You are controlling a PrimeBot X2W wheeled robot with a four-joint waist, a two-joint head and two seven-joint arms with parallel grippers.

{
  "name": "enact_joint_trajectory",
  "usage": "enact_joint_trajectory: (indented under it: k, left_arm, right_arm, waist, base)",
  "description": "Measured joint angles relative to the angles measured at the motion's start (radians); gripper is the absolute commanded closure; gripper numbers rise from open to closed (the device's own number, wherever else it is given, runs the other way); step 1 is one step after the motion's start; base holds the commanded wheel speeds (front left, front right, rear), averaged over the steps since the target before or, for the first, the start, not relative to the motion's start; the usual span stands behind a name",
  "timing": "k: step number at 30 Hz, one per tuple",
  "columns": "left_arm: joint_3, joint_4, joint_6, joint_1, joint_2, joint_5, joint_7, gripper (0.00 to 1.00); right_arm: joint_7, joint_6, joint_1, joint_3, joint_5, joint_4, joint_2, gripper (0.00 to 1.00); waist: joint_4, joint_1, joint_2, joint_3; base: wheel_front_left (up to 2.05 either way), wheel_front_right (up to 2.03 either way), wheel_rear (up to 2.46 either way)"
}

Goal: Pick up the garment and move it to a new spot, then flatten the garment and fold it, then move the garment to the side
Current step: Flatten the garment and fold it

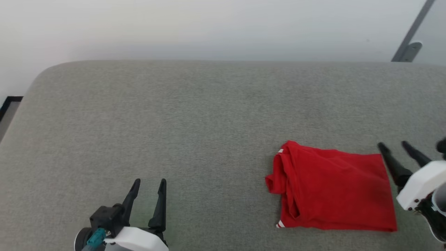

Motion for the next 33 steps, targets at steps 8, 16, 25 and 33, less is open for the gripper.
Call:
enact_joint_trajectory:
  k: [8,16,25,33]
  left_arm:
    - [0.047,-0.036,0.0,-0.017,0.004,0.006,0.0,0.0]
    - [0.082,-0.142,0.0,0.062,0.028,0.048,0.0,0.0]
    - [0.122,-0.254,0.0,0.168,0.023,0.061,0.0,0.0]
    - [0.147,-0.314,0.0,0.25,0.01,0.056,0.0,0.0]
  right_arm:
    - [-0.341,0.0,-0.006,-0.06,-0.087,0.114,0.028,0.0]
    - [-0.389,0.0,0.093,-0.11,-0.188,-0.022,0.084,0.0]
    - [-0.39,0.0,0.261,-0.236,-0.253,-0.209,0.173,0.0]
    - [-0.384,0.0,0.378,-0.258,-0.257,-0.305,0.193,0.0]
  waist:
    - [-0.041,0.0,0.0,-0.005]
    - [-0.056,0.0,0.0,-0.015]
    - [-0.043,0.0,0.0,-0.014]
    - [-0.028,0.0,0.0,-0.002]
  base:
    - [0.0,0.0,0.0]
    - [0.0,0.0,0.0]
    - [0.0,0.0,0.0]
    - [0.0,0.0,0.0]
